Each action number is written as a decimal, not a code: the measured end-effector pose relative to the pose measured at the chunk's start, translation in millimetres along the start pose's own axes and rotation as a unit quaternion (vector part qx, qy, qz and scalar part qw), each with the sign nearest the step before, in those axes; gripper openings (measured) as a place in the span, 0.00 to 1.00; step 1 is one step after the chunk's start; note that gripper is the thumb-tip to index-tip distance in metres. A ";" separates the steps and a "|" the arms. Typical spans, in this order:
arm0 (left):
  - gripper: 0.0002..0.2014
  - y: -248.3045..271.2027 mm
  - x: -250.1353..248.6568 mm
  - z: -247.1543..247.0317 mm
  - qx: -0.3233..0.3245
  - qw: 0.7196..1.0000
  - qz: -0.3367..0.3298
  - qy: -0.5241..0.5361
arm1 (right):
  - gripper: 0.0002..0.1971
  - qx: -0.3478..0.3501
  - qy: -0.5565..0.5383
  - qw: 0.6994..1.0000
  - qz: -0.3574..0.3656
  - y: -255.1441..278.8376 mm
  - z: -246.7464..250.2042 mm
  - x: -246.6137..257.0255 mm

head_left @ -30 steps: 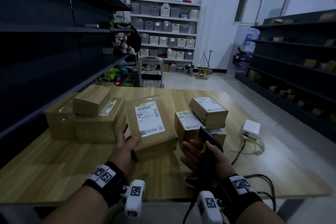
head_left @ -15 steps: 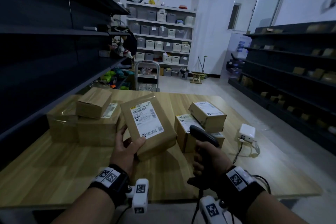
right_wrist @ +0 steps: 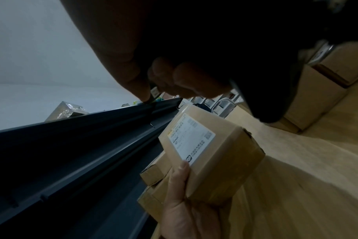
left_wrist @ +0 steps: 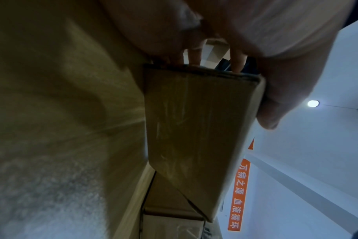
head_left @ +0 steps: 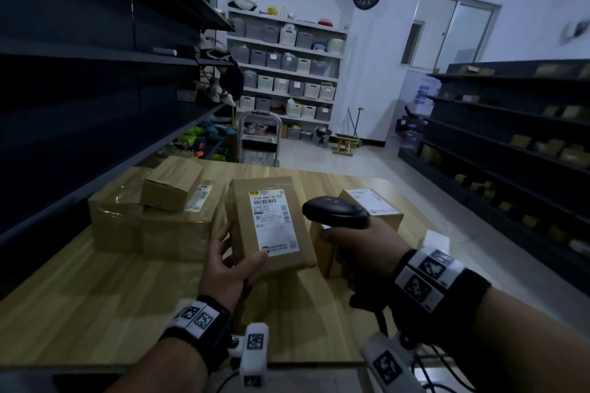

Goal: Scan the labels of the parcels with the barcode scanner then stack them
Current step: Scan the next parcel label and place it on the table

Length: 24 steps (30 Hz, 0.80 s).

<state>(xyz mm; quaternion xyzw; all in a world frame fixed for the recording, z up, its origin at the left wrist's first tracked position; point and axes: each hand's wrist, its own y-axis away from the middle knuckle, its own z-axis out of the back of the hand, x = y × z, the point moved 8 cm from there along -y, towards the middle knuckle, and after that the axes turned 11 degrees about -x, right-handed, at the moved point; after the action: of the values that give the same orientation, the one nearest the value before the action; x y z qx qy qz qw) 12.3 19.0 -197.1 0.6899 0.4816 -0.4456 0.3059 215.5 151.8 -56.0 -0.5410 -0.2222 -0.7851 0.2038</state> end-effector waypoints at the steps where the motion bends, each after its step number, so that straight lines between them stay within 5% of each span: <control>1: 0.48 0.2 -0.3 0.1 -0.002 1.000 0.000 -0.002 | 0.07 0.002 0.002 1.000 -0.008 1.4 0.1 0.8; 5: 0.48 1.0 0.9 1.3 -0.005 1.000 0.012 -0.010 | 0.07 0.024 -0.026 0.998 -0.053 6.8 0.3 0.2; 10: 0.61 1.4 -1.3 1.1 0.004 1.000 0.007 -0.007 | 0.07 0.038 -0.021 0.997 -0.070 13.7 2.6 1.0; 19: 0.46 1.3 -1.7 -1.5 0.012 0.999 -0.015 -0.037 | 0.06 0.033 -0.006 0.996 -0.082 21.1 6.4 -0.5; 24: 0.51 -0.5 1.8 0.5 0.012 0.999 -0.006 -0.050 | 0.09 0.030 -0.011 0.996 -0.078 23.2 5.3 2.5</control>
<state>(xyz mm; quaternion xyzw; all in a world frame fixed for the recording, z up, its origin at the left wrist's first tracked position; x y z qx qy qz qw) 11.9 19.4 -198.9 0.6678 0.4642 -0.4870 0.3184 231.7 135.7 -49.0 -0.5239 -0.2892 -0.7858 0.1563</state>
